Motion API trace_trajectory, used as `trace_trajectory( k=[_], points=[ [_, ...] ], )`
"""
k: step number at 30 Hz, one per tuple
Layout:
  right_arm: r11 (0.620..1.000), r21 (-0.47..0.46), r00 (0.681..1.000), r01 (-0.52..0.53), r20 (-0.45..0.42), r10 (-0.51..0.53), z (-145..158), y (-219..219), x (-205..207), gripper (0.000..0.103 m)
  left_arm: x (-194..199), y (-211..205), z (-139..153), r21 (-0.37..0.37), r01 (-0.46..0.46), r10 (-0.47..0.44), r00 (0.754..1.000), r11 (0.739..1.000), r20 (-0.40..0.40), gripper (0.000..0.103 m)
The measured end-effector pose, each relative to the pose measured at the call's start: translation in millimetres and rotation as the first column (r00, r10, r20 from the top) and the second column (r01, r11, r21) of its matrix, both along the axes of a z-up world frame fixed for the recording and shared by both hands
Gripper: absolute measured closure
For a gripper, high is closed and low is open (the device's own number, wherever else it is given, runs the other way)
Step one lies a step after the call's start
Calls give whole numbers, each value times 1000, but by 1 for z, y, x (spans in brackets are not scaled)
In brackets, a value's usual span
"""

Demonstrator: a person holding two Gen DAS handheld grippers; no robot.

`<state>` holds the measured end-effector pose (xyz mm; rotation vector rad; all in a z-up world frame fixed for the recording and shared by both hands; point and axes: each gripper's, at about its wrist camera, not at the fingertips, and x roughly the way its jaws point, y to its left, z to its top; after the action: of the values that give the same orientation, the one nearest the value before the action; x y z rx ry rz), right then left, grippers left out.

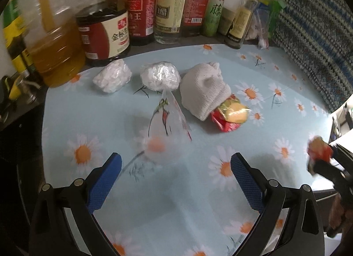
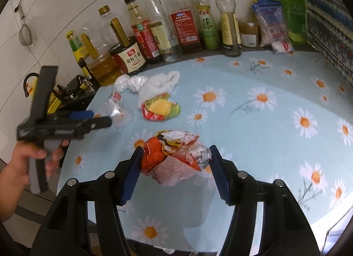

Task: Collect trash
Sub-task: 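Close the right tool on the crumpled candy wrappers, then grasp the clear plastic bag with the left tool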

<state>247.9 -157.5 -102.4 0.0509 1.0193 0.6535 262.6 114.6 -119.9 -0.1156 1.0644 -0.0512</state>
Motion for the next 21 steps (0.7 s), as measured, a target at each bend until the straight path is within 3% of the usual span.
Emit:
trace_trajectory(
  k=[8, 14, 19, 21],
  points=[
    [998, 2, 997, 67, -40, -67, -7, -2, -22, 43, 29, 5, -22, 65, 32, -31, 999, 997, -23, 8],
    [995, 2, 994, 98, -56, -98, -9, -1, -32, 43, 39, 3, -27, 72, 70, -68, 997, 995, -27, 24],
    [994, 7, 992, 111, -55, -111, -7, -4, -36, 43, 41, 0, -34, 85, 89, -86, 995, 992, -46, 48],
    [994, 8, 992, 113, -55, -112, -7, -4, -36, 43, 39, 0, -34, 89, 89, -86, 996, 992, -40, 48]
  ],
)
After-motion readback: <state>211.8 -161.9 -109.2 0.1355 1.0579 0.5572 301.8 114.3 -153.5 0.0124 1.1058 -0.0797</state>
